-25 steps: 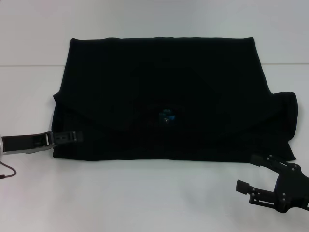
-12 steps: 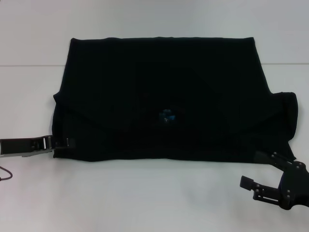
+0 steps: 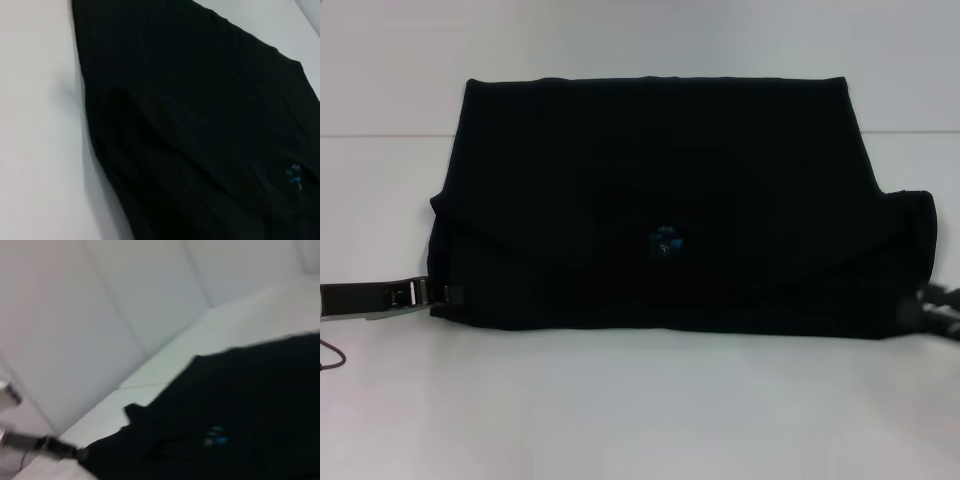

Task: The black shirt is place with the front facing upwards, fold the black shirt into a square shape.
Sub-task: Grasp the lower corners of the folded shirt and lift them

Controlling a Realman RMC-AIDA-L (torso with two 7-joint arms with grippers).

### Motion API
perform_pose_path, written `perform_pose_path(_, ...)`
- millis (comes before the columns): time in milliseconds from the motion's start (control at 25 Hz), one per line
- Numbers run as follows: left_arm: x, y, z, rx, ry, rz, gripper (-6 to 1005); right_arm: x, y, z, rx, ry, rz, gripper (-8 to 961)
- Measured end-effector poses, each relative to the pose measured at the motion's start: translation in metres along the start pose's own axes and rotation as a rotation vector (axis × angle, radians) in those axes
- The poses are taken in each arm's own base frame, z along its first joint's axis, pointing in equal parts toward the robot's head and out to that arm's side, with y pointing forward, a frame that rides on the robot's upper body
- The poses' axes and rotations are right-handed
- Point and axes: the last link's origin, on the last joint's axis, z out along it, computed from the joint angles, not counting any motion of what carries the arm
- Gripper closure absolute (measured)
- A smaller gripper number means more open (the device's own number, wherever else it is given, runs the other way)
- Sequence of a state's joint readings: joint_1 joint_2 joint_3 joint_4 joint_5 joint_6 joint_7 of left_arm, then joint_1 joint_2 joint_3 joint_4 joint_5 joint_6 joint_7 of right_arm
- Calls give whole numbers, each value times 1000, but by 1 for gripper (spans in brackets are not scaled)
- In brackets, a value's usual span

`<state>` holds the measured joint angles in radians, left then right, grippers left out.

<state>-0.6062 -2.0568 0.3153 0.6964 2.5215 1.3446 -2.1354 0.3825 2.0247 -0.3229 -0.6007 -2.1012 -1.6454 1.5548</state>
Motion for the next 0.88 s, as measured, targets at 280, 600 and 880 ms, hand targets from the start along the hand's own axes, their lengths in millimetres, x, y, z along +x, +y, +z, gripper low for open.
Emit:
perform_pose_path(280,3,0,-2,1,2,8,959,-68,-21,-30,131,145,392,11)
perform_pose_path(600,6,3,-2,-5,-5,18,960,-100,-29,-9,277,368,497,11)
perform_pose_path(880,9,5,-3,-11,-7,25,960,-101,-31,15,330,435,489,11)
